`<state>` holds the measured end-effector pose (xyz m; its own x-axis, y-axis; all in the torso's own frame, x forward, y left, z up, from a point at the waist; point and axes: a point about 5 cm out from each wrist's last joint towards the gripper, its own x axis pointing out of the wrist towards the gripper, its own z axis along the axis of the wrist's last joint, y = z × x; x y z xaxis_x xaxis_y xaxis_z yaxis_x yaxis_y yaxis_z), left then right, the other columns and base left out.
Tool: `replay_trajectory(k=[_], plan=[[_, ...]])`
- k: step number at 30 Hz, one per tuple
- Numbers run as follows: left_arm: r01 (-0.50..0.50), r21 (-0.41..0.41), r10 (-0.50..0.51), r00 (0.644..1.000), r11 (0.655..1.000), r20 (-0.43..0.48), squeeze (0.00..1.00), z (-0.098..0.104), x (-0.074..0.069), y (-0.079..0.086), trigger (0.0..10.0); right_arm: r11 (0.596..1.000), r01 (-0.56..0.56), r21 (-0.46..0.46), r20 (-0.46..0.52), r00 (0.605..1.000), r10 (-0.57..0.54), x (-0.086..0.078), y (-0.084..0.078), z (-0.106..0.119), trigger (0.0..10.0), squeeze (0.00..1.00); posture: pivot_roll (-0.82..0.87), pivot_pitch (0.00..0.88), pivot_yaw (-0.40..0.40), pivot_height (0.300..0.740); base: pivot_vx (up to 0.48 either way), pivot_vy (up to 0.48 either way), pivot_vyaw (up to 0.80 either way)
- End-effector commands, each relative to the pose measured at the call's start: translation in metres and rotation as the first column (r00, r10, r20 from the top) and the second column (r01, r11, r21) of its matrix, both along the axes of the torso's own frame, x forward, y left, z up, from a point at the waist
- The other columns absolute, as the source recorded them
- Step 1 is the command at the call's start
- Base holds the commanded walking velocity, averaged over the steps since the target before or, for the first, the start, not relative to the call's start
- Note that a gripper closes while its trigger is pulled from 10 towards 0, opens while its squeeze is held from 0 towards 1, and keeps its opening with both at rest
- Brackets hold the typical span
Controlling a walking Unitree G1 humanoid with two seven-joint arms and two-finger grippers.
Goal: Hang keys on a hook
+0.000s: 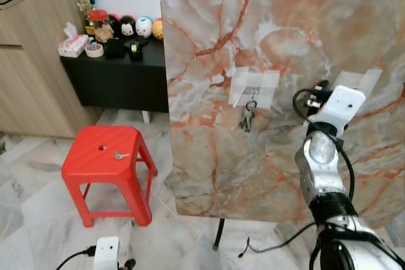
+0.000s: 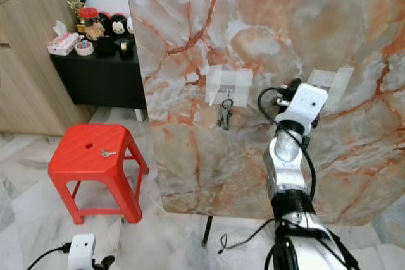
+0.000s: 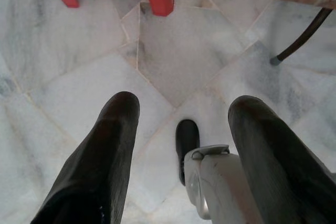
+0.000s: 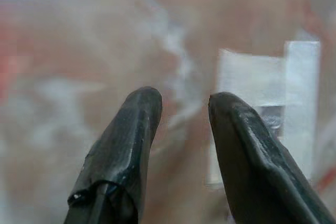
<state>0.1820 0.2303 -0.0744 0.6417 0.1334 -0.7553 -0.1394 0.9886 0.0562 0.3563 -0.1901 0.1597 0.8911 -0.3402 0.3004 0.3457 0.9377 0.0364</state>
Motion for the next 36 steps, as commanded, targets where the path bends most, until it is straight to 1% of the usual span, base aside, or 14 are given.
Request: replay_trajectory(k=[1,2,7,13,16,18,19,21,22,23,25,27,32,36], plan=[[0.012,0.007,-0.012,1.000,1.000,-0.016,0.00,-0.002,-0.003,-0.001,10.0,0.999,-0.028,-0.034,0.011,1.000,0.028,-0.003,0.004,0.001,10.0,0.00,0.00,0.000,-0.061,0.740,0.000,0.000,0.00],[0.011,0.007,-0.011,1.000,1.000,-0.014,0.00,-0.002,-0.003,-0.001,10.0,0.996,-0.066,-0.061,-0.049,0.997,0.063,-0.018,0.007,-0.022,10.0,0.00,0.00,0.000,-0.061,0.740,0.000,0.000,0.00],[0.011,0.007,-0.011,1.000,1.000,-0.013,0.00,-0.002,-0.003,-0.001,10.0,0.998,-0.068,0.002,-0.174,0.982,0.067,-0.035,0.006,-0.056,10.0,0.00,-0.01,0.000,-0.067,0.740,0.000,0.000,0.00],[0.015,0.012,-0.015,1.000,1.000,-0.010,0.00,-0.001,-0.003,0.000,10.0,0.990,-0.068,0.123,-0.467,0.876,0.118,-0.076,0.008,-0.135,10.0,0.00,0.00,0.000,-0.062,0.740,0.000,0.000,0.00],[0.017,0.017,-0.016,1.000,1.000,-0.008,0.00,-0.001,-0.002,0.001,10.0,0.981,-0.055,0.184,-0.610,0.777,0.158,-0.095,0.013,-0.168,10.0,0.00,0.00,0.000,-0.056,0.740,0.000,0.000,0.00],[0.018,0.020,-0.018,1.000,1.000,-0.007,0.00,0.000,-0.002,0.002,10.0,0.967,-0.054,0.249,-0.692,0.688,0.217,-0.107,0.019,-0.188,10.0,0.00,-0.01,0.000,-0.055,0.740,0.000,0.000,0.00],[0.019,0.020,-0.019,1.000,1.000,-0.007,0.00,0.000,-0.002,0.002,10.0,0.957,-0.057,0.284,-0.751,0.608,0.259,-0.118,0.023,-0.203,10.0,0.00,0.00,0.000,-0.053,0.740,0.000,0.000,0.00],[0.019,0.020,-0.019,1.000,1.000,-0.006,0.00,0.000,-0.001,0.002,10.0,0.944,-0.049,0.325,-0.794,0.529,0.301,-0.132,0.027,-0.216,10.0,0.00,-0.01,0.000,-0.052,0.740,0.000,0.000,0.00],[0.020,0.019,-0.019,1.000,1.000,-0.005,0.00,0.000,-0.001,0.002,10.0,0.935,-0.040,0.351,-0.804,0.499,0.323,-0.137,0.028,-0.221,10.0,0.00,0.00,0.000,-0.049,0.740,0.000,0.000,0.00],[0.020,0.019,-0.019,1.000,1.000,-0.005,0.00,0.000,-0.001,0.002,10.0,0.935,-0.040,0.351,-0.804,0.499,0.323,-0.137,0.028,-0.221,10.0,0.00,0.00,0.000,-0.049,0.740,0.000,0.000,0.00],[0.024,0.019,-0.024,1.000,1.000,-0.004,0.00,0.000,-0.001,0.002,10.0,0.928,0.033,0.370,-0.857,0.397,0.327,-0.164,0.027,-0.239,10.0,0.00,0.00,0.000,-0.050,0.740,0.000,0.000,0.00],[0.029,0.018,-0.028,1.000,0.999,-0.008,0.00,0.000,-0.001,0.001,10.0,0.934,0.082,0.347,-0.896,0.323,0.305,-0.186,0.024,-0.251,10.0,0.00,0.00,0.000,-0.047,0.740,0.000,0.000,0.00],[0.026,0.011,-0.026,1.000,1.000,-0.011,0.00,-0.001,-0.002,0.001,10.0,0.930,0.086,0.357,-0.903,0.287,0.320,-0.194,0.026,-0.255,10.0,0.00,-0.01,0.000,-0.043,0.740,0.000,0.000,0.00],[0.022,0.009,-0.021,1.000,1.000,-0.010,0.00,-0.001,-0.001,0.000,10.0,0.922,0.077,0.381,-0.887,0.312,0.340,-0.187,0.028,-0.253,10.0,0.00,-0.01,0.000,-0.043,0.740,0.000,0.146,0.00]])
